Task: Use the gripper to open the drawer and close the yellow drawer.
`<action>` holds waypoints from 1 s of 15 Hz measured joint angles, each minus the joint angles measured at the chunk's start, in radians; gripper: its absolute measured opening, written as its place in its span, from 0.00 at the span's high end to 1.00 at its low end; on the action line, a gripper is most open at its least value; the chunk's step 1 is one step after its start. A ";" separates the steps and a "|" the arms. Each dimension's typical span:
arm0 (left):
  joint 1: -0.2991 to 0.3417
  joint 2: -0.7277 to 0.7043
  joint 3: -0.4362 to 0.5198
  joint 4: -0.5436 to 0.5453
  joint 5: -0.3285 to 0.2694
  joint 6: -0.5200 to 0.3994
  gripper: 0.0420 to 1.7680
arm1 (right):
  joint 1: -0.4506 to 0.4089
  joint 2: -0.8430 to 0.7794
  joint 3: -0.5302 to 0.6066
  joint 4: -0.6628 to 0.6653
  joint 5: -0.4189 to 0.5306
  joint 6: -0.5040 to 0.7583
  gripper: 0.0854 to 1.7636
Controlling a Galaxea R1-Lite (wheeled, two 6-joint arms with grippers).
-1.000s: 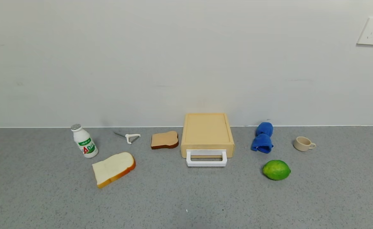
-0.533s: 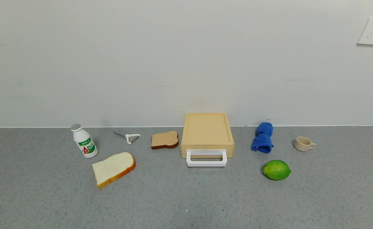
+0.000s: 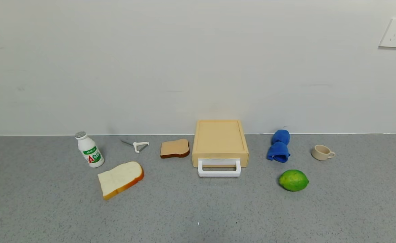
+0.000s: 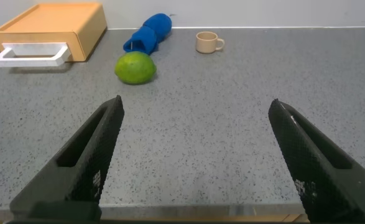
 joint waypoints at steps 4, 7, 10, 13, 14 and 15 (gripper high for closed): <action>0.000 0.000 0.001 0.031 -0.033 -0.012 0.03 | 0.000 0.000 0.000 0.000 0.000 0.000 0.03; 0.001 0.000 -0.003 0.060 -0.026 -0.090 0.03 | 0.000 0.000 0.000 0.000 0.000 -0.001 0.03; 0.001 0.000 -0.004 0.059 -0.023 -0.105 0.03 | 0.000 0.000 0.000 0.000 0.000 0.000 0.03; 0.001 0.000 -0.004 0.059 -0.024 -0.101 0.03 | 0.000 0.000 0.000 0.000 0.000 -0.001 0.03; 0.001 0.000 -0.004 0.059 -0.024 -0.101 0.03 | 0.000 0.000 0.000 0.000 0.000 0.000 0.03; 0.001 0.000 -0.004 0.059 -0.024 -0.101 0.03 | 0.000 0.000 0.000 0.000 0.000 -0.001 0.03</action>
